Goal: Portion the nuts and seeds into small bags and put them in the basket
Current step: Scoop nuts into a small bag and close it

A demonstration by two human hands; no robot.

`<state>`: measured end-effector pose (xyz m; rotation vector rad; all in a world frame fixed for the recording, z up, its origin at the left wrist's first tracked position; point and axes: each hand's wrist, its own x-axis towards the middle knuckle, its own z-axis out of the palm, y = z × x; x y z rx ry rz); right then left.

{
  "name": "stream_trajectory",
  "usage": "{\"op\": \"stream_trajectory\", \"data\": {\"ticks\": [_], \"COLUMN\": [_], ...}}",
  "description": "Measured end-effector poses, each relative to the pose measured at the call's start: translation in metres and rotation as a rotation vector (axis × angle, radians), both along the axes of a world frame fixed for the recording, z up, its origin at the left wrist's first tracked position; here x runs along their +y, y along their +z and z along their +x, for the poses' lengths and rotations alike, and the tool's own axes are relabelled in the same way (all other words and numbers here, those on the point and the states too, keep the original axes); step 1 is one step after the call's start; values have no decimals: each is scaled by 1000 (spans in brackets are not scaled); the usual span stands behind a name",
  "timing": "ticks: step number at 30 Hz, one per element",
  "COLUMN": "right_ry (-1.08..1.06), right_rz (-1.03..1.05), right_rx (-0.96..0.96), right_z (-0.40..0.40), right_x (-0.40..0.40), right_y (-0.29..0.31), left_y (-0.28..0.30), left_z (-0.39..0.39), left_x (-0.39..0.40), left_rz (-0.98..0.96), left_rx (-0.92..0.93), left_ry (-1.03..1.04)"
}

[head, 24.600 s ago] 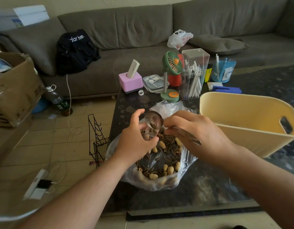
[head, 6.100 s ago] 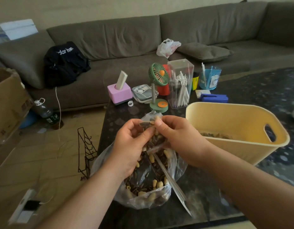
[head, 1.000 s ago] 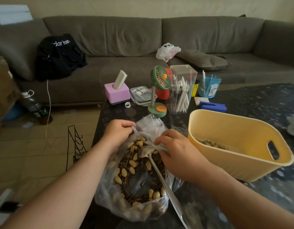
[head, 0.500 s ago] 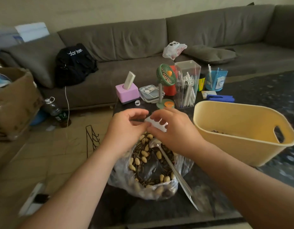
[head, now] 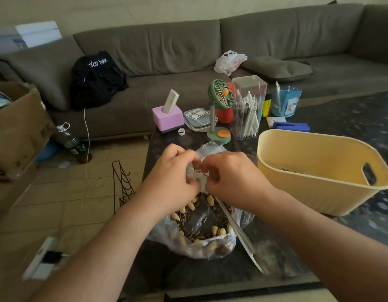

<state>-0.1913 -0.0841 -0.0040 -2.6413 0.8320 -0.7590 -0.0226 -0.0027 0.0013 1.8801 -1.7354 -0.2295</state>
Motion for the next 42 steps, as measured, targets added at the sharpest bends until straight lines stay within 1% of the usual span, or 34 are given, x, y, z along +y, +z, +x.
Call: {"op": "stream_trajectory", "data": {"ticks": [1,3,5,6,8,9,10,12,15,18,23,27,31,32,34,35,36,38,40,42], "right_ry": [-25,-114,-183,-188,-149,-130,-121,-139,-169,-189,-207,-227,-200,-189,-180,-171,-150,-96,-68,-61], "right_rz": [51,277,573,733,1025,1109,1140,1112,1024,983,968,963,979,940,764,710,722,929,1136,1204], "right_rx": [-34,-130,-271,-354,-488,-519,-524,-491,-415,-375,-373,-372,-356,-339,-293,-287,-301,-352,-342,-317], "right_z": [1,3,4,4,7,8,8,8,6,3,-1,-1,-2,-3,-5,-6,-6,-5,-2,-1], "right_x": [1,1,0,1,4,6,7,8,8,7,1,-3,-5,-5,-5,-5,-6,-5,-2,1], "right_y": [0,3,4,3,3,3,2,0,-3,-6,-11,-17,-18,-19,-18,-17,-16,-12,-9,-10], "left_y": [-2,-6,-10,-12,-19,-23,-26,-29,-32,-36,-40,-41,-40,-40,-42,-42,-42,-42,-42,-43], "left_z": [1,4,7,8,9,9,8,7,6,6,8,9,12,13,14,14,14,12,9,7], "left_x": [-1,-1,3,4,5,4,3,3,1,0,-4,-5,-4,-4,-5,-6,-6,-7,-8,-8], "left_rz": [-53,-103,-40,-6,1,-21,-37,-31,-44,-56,-86,-13,-17,-14,-11,-17,-29,-72,-110,-134], "left_rx": [41,159,241,236,146,99,67,63,95,143,184,223,244,239,212,184,145,69,23,-13], "left_ry": [-11,-66,-143,-162,-146,-123,-101,-81,-102,-128,-116,-136,-155,-151,-124,-104,-83,-50,-30,-21]}}
